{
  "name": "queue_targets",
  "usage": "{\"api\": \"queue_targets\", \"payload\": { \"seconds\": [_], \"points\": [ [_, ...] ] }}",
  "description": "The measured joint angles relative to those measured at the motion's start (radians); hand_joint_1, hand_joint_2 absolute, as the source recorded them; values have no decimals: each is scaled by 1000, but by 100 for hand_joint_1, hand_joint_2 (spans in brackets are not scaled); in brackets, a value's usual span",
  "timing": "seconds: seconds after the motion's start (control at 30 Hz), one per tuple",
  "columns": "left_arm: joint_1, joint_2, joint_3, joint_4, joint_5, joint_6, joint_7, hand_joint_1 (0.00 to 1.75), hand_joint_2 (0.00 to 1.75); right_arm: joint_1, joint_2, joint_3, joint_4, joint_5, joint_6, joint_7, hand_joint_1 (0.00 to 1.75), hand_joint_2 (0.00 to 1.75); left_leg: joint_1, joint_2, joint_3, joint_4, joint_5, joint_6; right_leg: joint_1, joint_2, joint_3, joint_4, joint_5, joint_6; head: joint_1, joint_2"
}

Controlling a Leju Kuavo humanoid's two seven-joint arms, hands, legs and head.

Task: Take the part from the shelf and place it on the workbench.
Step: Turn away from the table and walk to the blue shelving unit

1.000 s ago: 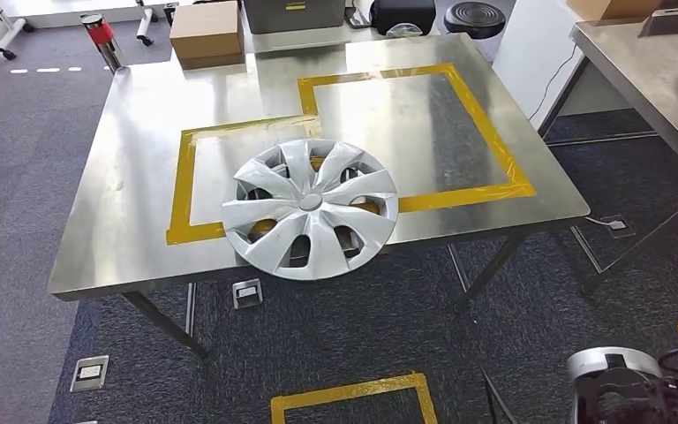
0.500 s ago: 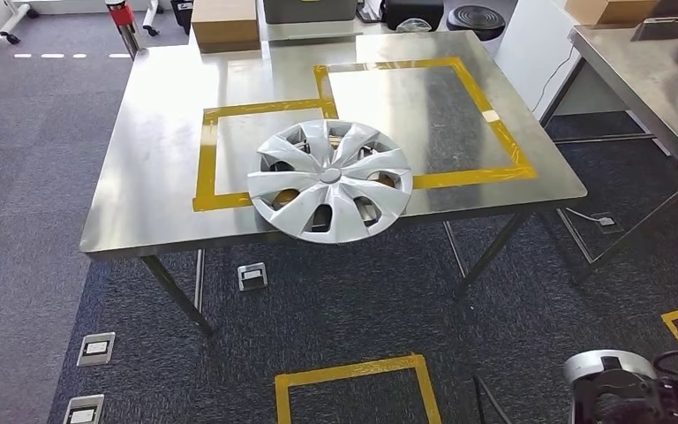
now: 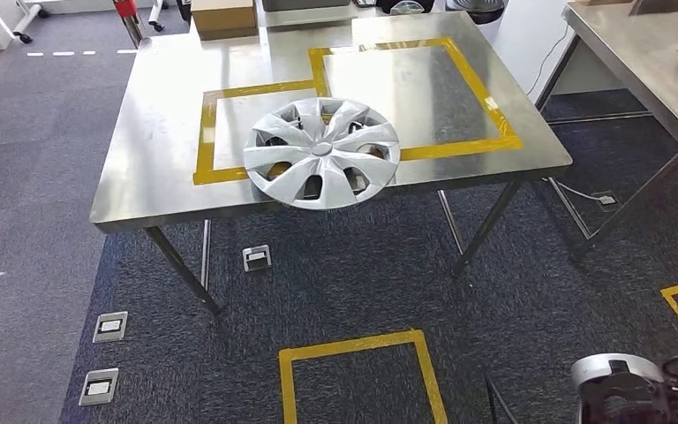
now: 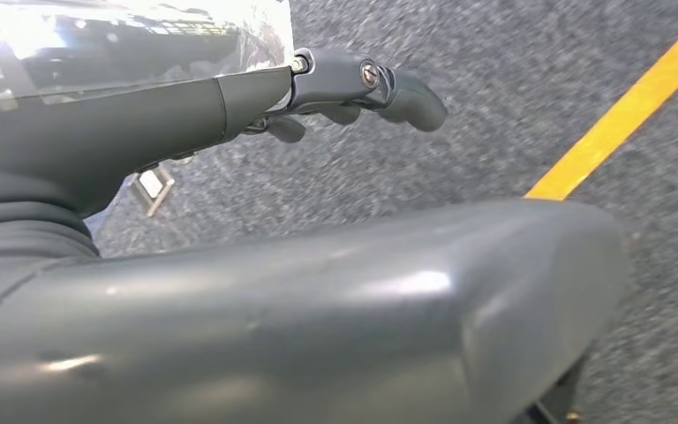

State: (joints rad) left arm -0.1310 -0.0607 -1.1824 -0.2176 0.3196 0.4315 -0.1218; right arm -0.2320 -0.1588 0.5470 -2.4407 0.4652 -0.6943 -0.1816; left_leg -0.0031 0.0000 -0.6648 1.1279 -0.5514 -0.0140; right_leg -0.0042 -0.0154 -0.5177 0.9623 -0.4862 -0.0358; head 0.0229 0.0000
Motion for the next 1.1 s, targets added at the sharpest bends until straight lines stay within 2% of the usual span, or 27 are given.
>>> {"api": "queue_targets", "payload": {
  "seconds": [0.03, 0.07, 0.1, 0.13, 0.2, 0.27, 0.3, 0.33, 0.4, 0.43, 0.47, 0.53, 0.57, 0.6, 0.63, 0.67, 0.7, 0.73, 0.77, 0.8, 0.83, 0.9, 0.93, 0.97, 1.0, 1.07, 1.1],
  "points": [
    [0, 1, 0, 0, 0, 0, 0, 0, 0, 1, 0, 0, 0, 1, 0, 0, 0, 0, 3, 0, -9, 63, -42, -5, 0, -1, -14, 4, 9, -1, -6, 0],
    [0, 1, 0, 0, 0, 0, 0, 0, 0, 1, 0, 0, 0, 2, 0, 0, 0, 0, 5, 0, -12, 117, -63, -9, 0, -2, -29, 9, 18, 0, -11, 0],
    [0, 1, 0, 0, 0, 0, 1, 0, 0, 1, 1, 0, 0, 2, 0, 0, 0, 0, 7, 0, -4, 149, -58, -13, -1, -2, -46, 15, 26, 1, -14, 0],
    [-1, 1, 0, 0, 0, 0, 1, 0, 0, 2, 1, 0, 0, 2, 0, 0, 0, 0, 9, 0, 18, 149, -33, -15, -1, -2, -64, 23, 35, 3, -16, 0],
    [-2, 1, 0, 0, 0, 0, 1, 0, 0, 2, 1, 0, 0, 2, 0, 0, 0, 0, 12, 0, 97, 63, 15, -18, -4, -1, -101, 42, 50, 10, -20, 0],
    [-5, 2, 0, 0, 0, 0, 1, 0, 0, 2, 1, 0, -1, 2, 0, 0, 0, 0, 10, -1, 184, -64, 1, -10, -3, 1, -126, 59, 62, 21, -23, 0],
    [-7, 2, 0, 0, 0, 0, 1, 0, 0, 2, 2, 0, -1, 2, 0, 0, 0, 0, 7, -2, 206, -104, -14, -3, -3, 0, -131, 63, 70, 26, -23, 0],
    [-7, 2, 0, 0, 0, 0, 1, 0, 0, 3, 2, -1, -2, 2, 0, 0, 0, 0, 4, -2, 213, -122, -20, 6, -3, 0, -134, 63, 79, 32, -22, 0],
    [-6, 1, 0, 0, 0, -1, 2, 0, 0, 4, 3, -2, -2, 2, 0, 0, 0, 0, 3, 1, 196, -125, -5, 24, -6, 2, -138, 62, 84, 44, -21, 0],
    [-6, 1, 0, 0, 0, -1, 2, 0, 0, 5, 3, -2, -2, 3, 0, 0, 0, 0, 4, 3, 187, -126, 7, 33, -7, 3, -143, 74, 63, 50, -19, 0],
    [-6, 0, 0, 0, 0, -2, 2, 0, 0, 6, 3, -3, -2, 3, 0, 1, 0, 0, 6, 5, 175, -128, 19, 40, -8, 5, -152, 104, 21, 55, -16, 0],
    [-7, 0, 0, 0, 0, -2, 2, 0, 0, 10, 3, -4, -2, 3, 0, 2, 0, 0, 5, 7, 149, -127, 44, 48, -9, 7, -173, 217, -87, 61, -6, 0],
    [-7, 0, 0, 0, 0, -2, 2, 0, 0, 13, 3, -4, -2, 3, 0, 3, 0, 0, 3, 8, 135, -125, 56, 49, -9, 7, -181, 279, -120, 62, -2, 0],
    [-7, 0, 0, 0, 0, -2, 2, 0, 0, 15, 3, -4, -2, 3, 0, 3, 0, 0, 2, 8, 119, -123, 68, 50, -9, 7, -180, 324, -124, 63, 1, 0],
    [-7, 0, 0, 0, 0, -2, 2, 0, 0, 17, 3, -4, -2, 3, 0, 3, 0, 0, 0, 8, 102, -119, 80, 49, -8, 7, -167, 340, -105, 61, 4, 0],
    [-7, 0, 0, 0, 0, -2, 2, 0, 0, 17, 3, -4, -2, 4, 0, 3, 0, 0, -2, 8, 84, -115, 91, 49, -7, 7, -139, 323, -73, 57, 7, 0],
    [-7, 0, 0, 0, 0, -2, 2, 0, 0, 17, 3, -5, -2, 4, 0, 3, 0, 0, -3, 8, 67, -112, 101, 47, -6, 7, -97, 275, -46, 52, 9, 0],
    [-7, 0, 0, 0, 0, -2, 2, 0, 0, 17, 3, -5, -2, 4, 0, 4, 0, 0, -5, 7, 54, -108, 110, 45, -3, 7, -43, 201, -38, 44, 11, 0],
    [-7, -1, 0, 0, 0, -2, 3, 0, 0, 17, 3, -5, -3, 5, 0, 5, 0, 0, -6, 6, 45, -106, 120, 42, 0, 7, 9, 122, -45, 38, 12, 0],
    [-7, -1, 0, 0, 0, -2, 3, 0, 0, 17, 3, -5, -4, 6, 0, 6, 0, 0, -7, 6, 39, -106, 130, 38, 3, 8, 46, 61, -58, 34, 12, 0],
    [-7, -1, 0, 0, 0, -2, 3, 0, 0, 17, 3, -5, -4, 7, 0, 8, 0, 0, -6, 6, 34, -108, 141, 32, 7, 8, 66, 22, -68, 29, 12, 0],
    [-6, -2, 0, 0, 0, -2, 4, 0, 0, 17, 3, -5, -5, 8, 0, 11, 0, 0, -1, 5, 27, -112, 157, 20, 9, 6, 59, 5, -55, 21, 12, 0],
    [-5, -1, 0, 0, 0, -2, 4, 0, 0, 17, 3, -5, -5, 9, 0, 12, 0, 0, 1, 4, 21, -107, 146, 14, 8, 4, 50, 2, -42, 14, 12, 0],
    [-3, -1, 0, 0, 0, -3, 4, 0, 0, 17, 3, -5, -5, 10, 0, 14, 0, 0, 1, 2, 14, -87, 115, 9, 6, 2, 39, 0, -29, 7, 10, 0],
    [-2, -1, 0, 0, 0, -4, 5, 0, 0, 18, 3, -5, -4, 11, 0, 15, 0, 0, 3, 1, 4, -47, 65, 4, 4, 0, 25, -1, -16, 3, 5, 0],
    [-1, 0, 0, 0, 0, -5, 5, 0, 0, 18, 3, -5, -4, 12, 0, 17, 0, 0, 6, 1, -15, 71, -34, -4, 4, 0, -6, 4, 7, -1, -7, 0],
    [-1, 0, 0, 0, 0, -5, 5, 0, 0, 18, 3, -5, -4, 13, 0, 18, 0, 0, 7, 1, -16, 126, -55, -7, 4, 0, -25, 8, 18, -1, -11, 0]
  ]
}}
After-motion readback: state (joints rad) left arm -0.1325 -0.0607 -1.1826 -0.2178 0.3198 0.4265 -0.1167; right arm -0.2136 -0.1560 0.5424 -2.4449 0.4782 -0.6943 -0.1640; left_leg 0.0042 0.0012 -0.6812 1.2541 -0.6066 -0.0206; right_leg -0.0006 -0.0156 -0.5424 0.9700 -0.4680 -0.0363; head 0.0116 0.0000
